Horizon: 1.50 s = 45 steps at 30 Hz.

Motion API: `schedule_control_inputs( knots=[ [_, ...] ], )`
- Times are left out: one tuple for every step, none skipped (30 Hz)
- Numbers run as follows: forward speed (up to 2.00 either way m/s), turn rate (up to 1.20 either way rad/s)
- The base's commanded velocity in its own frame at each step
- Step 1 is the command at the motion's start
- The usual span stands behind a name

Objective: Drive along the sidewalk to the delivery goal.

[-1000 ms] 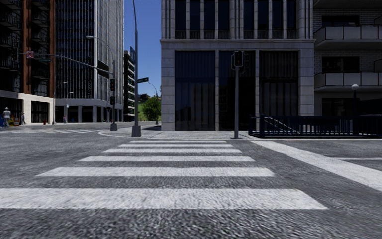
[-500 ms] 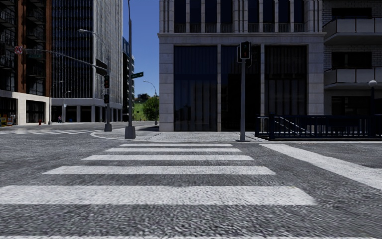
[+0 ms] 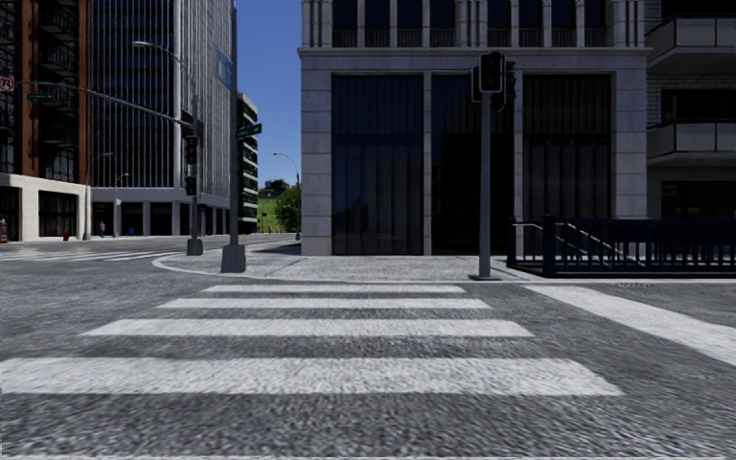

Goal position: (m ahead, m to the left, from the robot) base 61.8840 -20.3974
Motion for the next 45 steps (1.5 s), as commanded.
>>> schedule_control_inputs(
  knots=[
    [2.0, 0.0],
    [2.0, 0.0],
    [2.0, 0.0],
    [2.0, 0.0],
    [2.0, 0.0],
    [2.0, 0.0],
    [2.0, 0.0],
    [2.0, 0.0],
    [2.0, 0.0],
    [2.0, 0.0],
    [2.0, 0.0],
    [2.0, 0.0],
    [2.0, 0.0],
    [2.0, 0.0],
    [2.0, 0.0],
    [2.0, 0.0],
    [2.0, 0.0],
    [2.0, 0.0],
    [2.0, 0.0],
    [2.0, 0.0],
    [2.0, 0.0],
    [2.0, 0.0],
    [2.0, 0.0],
    [2.0, 0.0],
    [2.0, 0.0],
    [2.0, 0.0],
    [2.0, 0.0],
    [2.0, 0.0],
    [2.0, 0.0],
    [2.0, 0.0],
    [2.0, 0.0],
    [2.0, 0.0],
    [2.0, 0.0],
    [2.0, 0.0],
    [2.0, 0.0],
    [2.0, 0.0],
    [2.0, 0.0],
    [2.0, 0.0],
    [2.0, 0.0],
    [2.0, 0.0],
    [2.0, 0.0],
    [2.0, 0.0],
    [2.0, 0.0],
    [2.0, 0.0],
    [2.0, 0.0]
  ],
)
